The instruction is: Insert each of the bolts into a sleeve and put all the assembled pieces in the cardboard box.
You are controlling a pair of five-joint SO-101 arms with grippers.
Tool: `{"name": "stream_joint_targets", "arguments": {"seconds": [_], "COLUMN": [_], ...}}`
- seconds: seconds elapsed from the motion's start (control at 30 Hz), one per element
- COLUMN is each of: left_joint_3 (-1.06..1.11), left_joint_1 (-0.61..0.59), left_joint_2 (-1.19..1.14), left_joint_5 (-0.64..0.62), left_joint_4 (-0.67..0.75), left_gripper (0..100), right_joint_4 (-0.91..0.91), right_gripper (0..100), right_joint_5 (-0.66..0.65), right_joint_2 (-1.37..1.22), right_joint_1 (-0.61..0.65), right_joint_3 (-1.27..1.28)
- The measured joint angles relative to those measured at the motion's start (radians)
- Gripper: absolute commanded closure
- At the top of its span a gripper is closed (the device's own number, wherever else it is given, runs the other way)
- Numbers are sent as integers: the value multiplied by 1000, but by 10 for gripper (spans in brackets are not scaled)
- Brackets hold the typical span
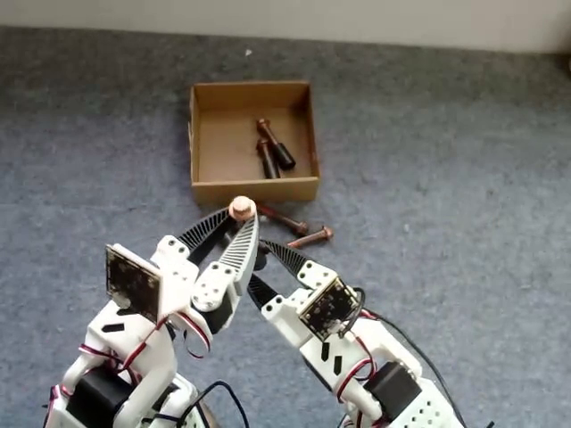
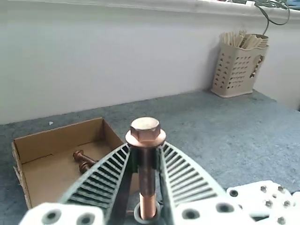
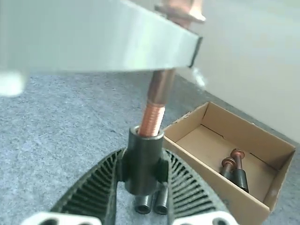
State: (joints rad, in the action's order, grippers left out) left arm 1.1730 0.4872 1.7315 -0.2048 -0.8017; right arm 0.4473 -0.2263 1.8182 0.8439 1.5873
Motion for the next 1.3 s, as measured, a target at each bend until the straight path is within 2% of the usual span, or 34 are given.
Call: {"name": "stream_joint_targets", "arguments": {"seconds": [0.37,0.57,0.87,1.03,1.17,1.3], "left_joint_3": [8,8,-15,-20,-20,-11], "left_joint_1": [2,-66,-133,-135,-227,-364], "left_joint_2": [-9,-11,2,2,2,2], "left_joint_5": [49,49,49,66,115,124], "left_joint_4": [0,-9,-176,-195,-195,-195], "left_gripper": [855,808,796,800,810,934], "right_joint_4": [0,0,2,2,5,91], "right_gripper": [993,993,993,993,993,993], "right_joint_5": [-2,-2,-3,-3,-3,-3], "right_joint_2": [2,2,0,0,0,0], "right_joint_1": [-78,-80,-80,-92,-155,-192], "right_joint_3": [-2,-2,-3,-3,-2,-2]}}
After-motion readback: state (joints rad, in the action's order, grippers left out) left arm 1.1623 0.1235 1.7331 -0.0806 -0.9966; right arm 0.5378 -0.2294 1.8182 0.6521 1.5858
